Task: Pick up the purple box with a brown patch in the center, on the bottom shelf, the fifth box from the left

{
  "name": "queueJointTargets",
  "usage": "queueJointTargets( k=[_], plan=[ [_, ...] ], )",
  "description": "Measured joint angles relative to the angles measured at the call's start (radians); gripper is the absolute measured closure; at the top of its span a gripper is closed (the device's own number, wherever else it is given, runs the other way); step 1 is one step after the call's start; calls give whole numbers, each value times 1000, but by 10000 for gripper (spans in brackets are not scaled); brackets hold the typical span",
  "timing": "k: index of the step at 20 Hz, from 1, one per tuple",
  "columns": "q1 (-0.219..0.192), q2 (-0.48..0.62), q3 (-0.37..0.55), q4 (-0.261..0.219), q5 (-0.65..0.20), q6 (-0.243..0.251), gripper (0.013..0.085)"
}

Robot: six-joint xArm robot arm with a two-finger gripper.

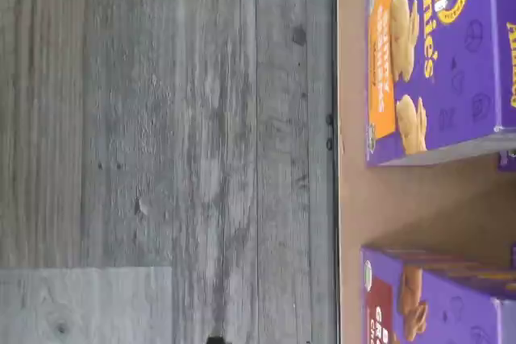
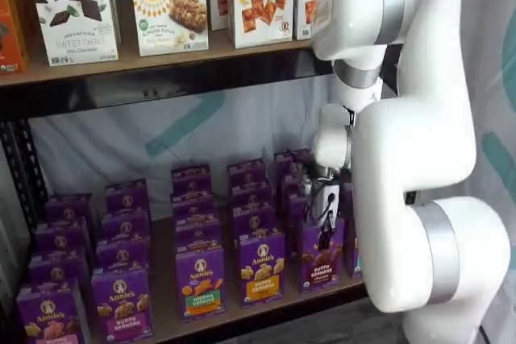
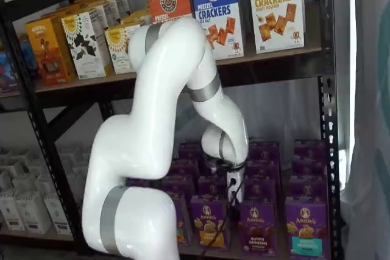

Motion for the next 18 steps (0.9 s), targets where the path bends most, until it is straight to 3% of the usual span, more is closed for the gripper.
queueJointTargets(
  k=[5, 8, 10, 15, 18],
  plan=[
    [6, 1, -3, 12, 45, -5, 130],
    [13, 1, 5, 53, 30, -36, 130],
    [20, 2, 8, 122, 16, -95, 130],
    [37, 3, 0, 359, -7, -297, 130],
    [36, 11, -20, 370, -3, -305, 130]
  ],
)
